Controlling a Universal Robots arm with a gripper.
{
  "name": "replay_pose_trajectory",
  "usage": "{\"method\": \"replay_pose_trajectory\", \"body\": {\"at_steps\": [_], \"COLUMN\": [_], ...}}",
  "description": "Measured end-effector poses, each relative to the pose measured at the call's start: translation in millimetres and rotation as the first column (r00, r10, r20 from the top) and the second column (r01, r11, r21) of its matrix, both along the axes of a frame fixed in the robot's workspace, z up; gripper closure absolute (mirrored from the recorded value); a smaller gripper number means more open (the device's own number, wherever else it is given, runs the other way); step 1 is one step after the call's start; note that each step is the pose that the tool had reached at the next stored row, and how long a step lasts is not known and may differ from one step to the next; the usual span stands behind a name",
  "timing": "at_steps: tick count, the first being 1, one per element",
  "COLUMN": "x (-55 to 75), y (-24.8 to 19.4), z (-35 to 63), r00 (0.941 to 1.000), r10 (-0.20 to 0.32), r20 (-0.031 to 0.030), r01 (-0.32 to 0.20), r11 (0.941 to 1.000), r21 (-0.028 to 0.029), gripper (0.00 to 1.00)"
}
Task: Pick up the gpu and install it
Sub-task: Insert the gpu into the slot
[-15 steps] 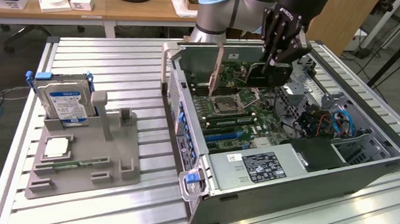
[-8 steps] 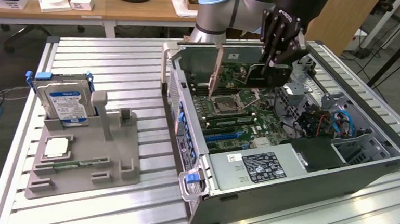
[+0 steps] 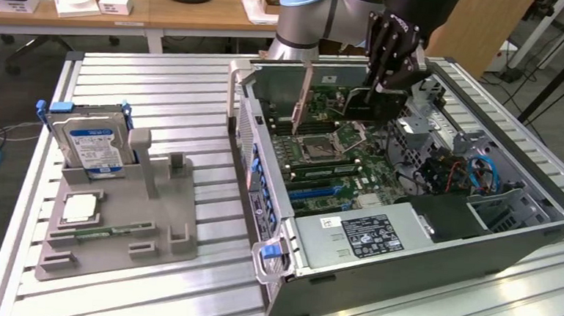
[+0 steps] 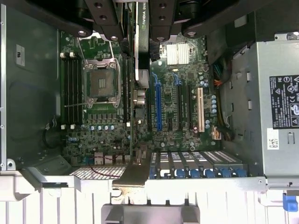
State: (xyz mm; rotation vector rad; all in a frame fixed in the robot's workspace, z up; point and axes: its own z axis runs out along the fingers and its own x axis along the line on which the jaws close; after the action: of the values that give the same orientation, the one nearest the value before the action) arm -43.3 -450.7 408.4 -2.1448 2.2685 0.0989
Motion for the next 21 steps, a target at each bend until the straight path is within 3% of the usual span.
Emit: {"method": "replay_pose_trajectory", "body": {"at_steps": [7,21], "x": [0.0,0.1], "y": [0.0,0.0], "z": [-1.0,-5.0], "r00": [1.0000,1.0000], "r10": [0.000,0.000], "r20": [0.0000,0.0000], "r01": [0.000,0.000], "r11": [1.0000,1.0000], "r21": [0.0029,0.0029], "gripper": [0.74,0.74]}}
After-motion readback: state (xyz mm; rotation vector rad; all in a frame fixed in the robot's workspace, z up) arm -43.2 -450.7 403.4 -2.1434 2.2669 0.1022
